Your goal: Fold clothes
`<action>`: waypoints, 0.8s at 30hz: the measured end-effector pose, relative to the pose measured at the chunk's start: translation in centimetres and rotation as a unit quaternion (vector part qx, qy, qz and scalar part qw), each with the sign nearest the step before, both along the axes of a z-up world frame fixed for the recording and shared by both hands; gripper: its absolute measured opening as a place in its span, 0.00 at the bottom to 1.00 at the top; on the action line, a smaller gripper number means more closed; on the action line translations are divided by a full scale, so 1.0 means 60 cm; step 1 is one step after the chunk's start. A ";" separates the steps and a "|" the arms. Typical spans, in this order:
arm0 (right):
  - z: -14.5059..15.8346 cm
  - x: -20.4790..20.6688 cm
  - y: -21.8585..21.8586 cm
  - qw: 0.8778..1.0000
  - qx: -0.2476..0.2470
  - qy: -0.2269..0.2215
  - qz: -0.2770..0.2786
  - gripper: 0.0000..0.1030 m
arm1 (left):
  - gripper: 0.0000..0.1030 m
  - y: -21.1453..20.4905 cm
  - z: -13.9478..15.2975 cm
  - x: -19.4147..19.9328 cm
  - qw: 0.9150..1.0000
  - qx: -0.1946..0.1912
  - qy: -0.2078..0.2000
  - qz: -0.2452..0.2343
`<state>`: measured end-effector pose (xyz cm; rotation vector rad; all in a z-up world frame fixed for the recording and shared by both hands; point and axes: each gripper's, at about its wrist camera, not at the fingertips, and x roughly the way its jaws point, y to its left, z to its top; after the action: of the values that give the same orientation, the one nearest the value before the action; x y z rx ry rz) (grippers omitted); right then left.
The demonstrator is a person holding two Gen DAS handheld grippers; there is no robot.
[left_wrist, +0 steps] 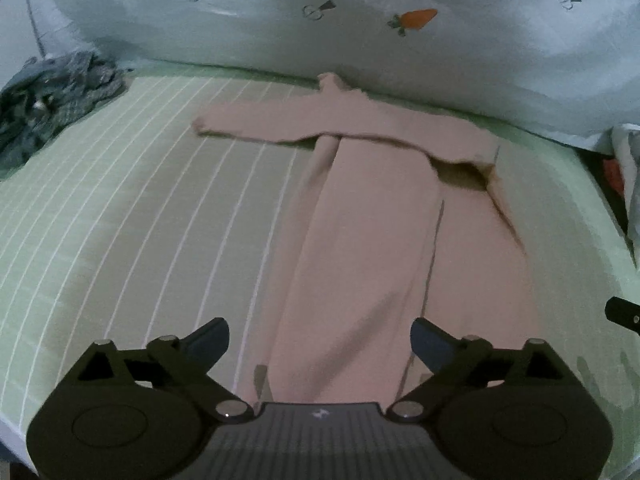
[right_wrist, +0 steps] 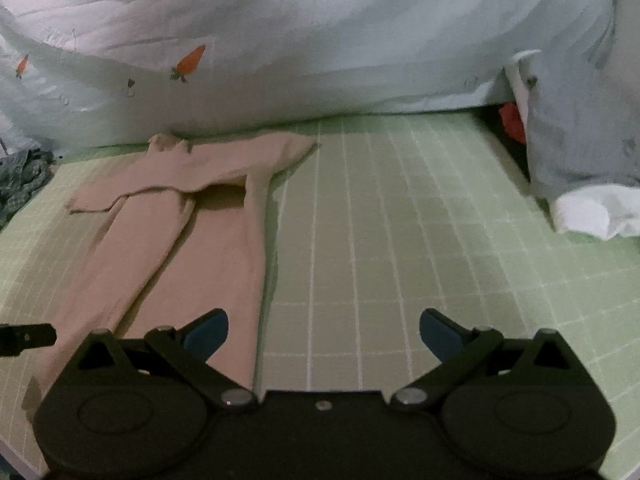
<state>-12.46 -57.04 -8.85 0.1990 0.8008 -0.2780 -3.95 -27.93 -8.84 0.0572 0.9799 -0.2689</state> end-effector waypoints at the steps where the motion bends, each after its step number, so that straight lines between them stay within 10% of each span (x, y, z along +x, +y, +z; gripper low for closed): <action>1: -0.004 -0.001 0.000 1.000 0.003 0.001 0.001 1.00 | 0.95 0.004 -0.002 -0.005 1.000 0.002 0.002 0.003; 11: -0.048 0.025 0.056 0.998 0.024 0.064 -0.009 0.99 | 0.95 0.070 -0.007 0.005 1.000 0.004 0.016 0.001; 19: -0.083 0.032 0.115 0.993 0.020 0.096 -0.070 0.67 | 0.95 0.162 -0.002 0.045 0.999 0.003 0.014 -0.031; 24: -0.072 0.037 0.152 0.995 -0.010 0.080 -0.062 0.03 | 0.95 0.224 0.000 0.077 0.999 -0.009 0.009 -0.040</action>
<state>-10.25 -47.92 -13.18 0.2094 0.9447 -0.4227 0.64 -14.48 -8.87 0.0768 0.9942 -0.3521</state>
